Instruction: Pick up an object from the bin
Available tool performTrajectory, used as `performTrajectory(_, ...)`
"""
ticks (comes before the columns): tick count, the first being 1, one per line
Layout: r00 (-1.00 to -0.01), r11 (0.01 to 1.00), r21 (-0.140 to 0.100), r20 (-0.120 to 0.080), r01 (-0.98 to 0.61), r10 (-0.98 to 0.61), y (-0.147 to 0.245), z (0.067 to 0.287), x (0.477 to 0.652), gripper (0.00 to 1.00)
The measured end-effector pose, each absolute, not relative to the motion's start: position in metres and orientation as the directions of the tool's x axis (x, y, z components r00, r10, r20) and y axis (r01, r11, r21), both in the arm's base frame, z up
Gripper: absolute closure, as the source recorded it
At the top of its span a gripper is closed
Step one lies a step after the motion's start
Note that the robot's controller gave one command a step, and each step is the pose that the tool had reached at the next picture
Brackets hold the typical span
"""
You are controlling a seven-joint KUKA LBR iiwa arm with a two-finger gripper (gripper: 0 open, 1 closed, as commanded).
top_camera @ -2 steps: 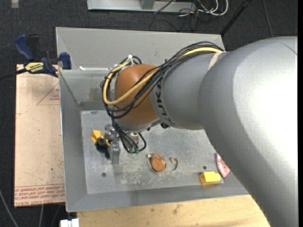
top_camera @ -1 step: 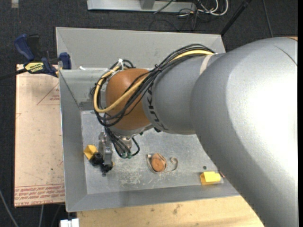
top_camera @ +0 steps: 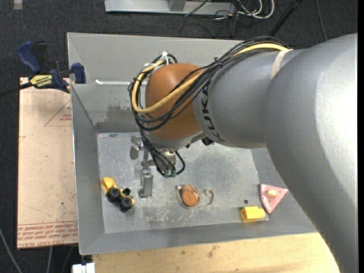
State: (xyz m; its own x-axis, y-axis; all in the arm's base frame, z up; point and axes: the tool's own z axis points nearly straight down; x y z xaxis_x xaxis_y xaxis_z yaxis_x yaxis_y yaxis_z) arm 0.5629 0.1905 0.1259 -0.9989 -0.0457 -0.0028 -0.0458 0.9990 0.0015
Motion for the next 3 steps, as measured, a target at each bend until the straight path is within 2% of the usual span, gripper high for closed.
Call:
performTrajectory(1,-0.999,0.999,0.002,-0.002,-0.046,-0.046,0.191,0.126,0.563,0.0)
performTrajectory(2,-0.999,0.999,0.002,-0.006,-0.047,-0.047,0.215,0.095,0.531,0.0)
performTrajectory(3,-0.974,0.974,0.001,-0.003,-0.225,-0.225,0.206,0.071,0.514,1.0)
